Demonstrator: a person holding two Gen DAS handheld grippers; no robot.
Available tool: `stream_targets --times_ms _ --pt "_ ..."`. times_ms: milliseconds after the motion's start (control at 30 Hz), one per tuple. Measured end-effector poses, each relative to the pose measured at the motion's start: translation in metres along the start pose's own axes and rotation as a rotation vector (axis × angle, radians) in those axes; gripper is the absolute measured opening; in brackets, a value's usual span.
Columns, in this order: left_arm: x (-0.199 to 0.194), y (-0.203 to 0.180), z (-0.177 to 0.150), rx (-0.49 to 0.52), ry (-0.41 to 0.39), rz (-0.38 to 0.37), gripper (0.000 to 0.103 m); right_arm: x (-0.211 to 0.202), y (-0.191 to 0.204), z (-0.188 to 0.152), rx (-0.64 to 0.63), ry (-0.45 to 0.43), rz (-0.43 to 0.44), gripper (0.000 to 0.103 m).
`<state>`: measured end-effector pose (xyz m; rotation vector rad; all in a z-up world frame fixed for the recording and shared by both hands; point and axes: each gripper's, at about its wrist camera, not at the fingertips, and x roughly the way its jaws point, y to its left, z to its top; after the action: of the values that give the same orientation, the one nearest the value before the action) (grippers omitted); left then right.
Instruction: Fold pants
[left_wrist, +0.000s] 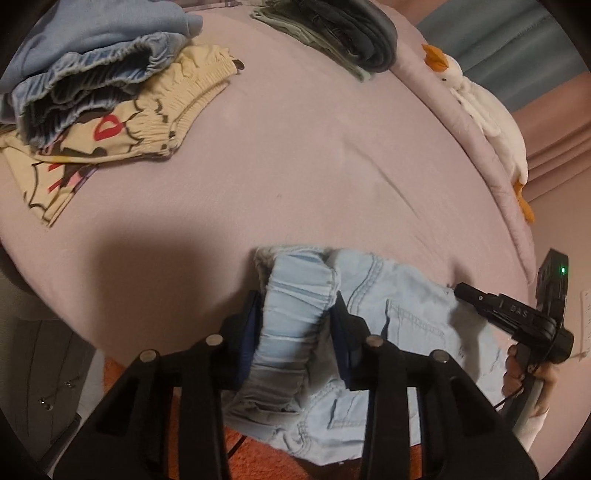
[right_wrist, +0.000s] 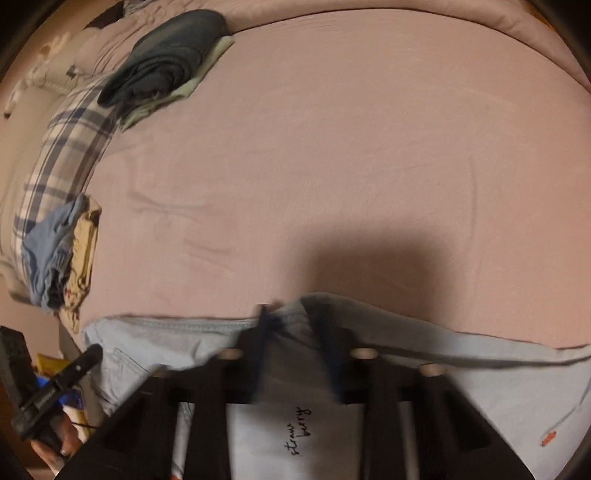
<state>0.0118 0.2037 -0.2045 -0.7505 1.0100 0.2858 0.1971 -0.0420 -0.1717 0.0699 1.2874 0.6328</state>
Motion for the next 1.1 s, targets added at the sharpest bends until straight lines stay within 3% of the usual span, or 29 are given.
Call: stream_targets --times_ms 200,400,567,633,700,767,800,900,1100 --pt "0.005 0.000 0.001 0.020 -0.007 0.036 0.037 -0.033 0.008 0.011 -0.004 -0.117 0.022 0.009" --pt "0.019 0.004 0.009 -0.021 0.015 0.038 0.048 0.010 -0.002 0.012 0.002 -0.043 -0.046 0.008" --pt "0.013 0.003 0.011 -0.031 0.039 0.051 0.052 0.001 -0.004 0.011 -0.013 -0.064 -0.045 0.008" --pt "0.005 -0.003 0.012 -0.030 0.045 0.064 0.052 -0.010 -0.009 0.010 -0.017 -0.066 -0.043 0.014" --pt "-0.007 -0.010 0.011 -0.026 0.023 0.054 0.054 -0.032 -0.024 0.006 0.014 -0.109 -0.038 0.047" --pt "-0.027 -0.021 0.008 -0.010 -0.028 0.032 0.066 -0.053 -0.042 0.000 0.048 -0.176 -0.049 0.058" --pt "-0.037 -0.029 0.006 0.006 -0.055 0.022 0.071 -0.062 -0.052 -0.003 0.067 -0.200 -0.056 0.058" --pt "-0.054 -0.054 -0.001 0.046 -0.087 -0.034 0.071 -0.084 -0.089 -0.019 0.142 -0.242 -0.073 0.058" --pt "-0.043 -0.121 -0.016 0.167 -0.043 -0.149 0.070 -0.118 -0.168 -0.060 0.342 -0.303 -0.172 0.058"
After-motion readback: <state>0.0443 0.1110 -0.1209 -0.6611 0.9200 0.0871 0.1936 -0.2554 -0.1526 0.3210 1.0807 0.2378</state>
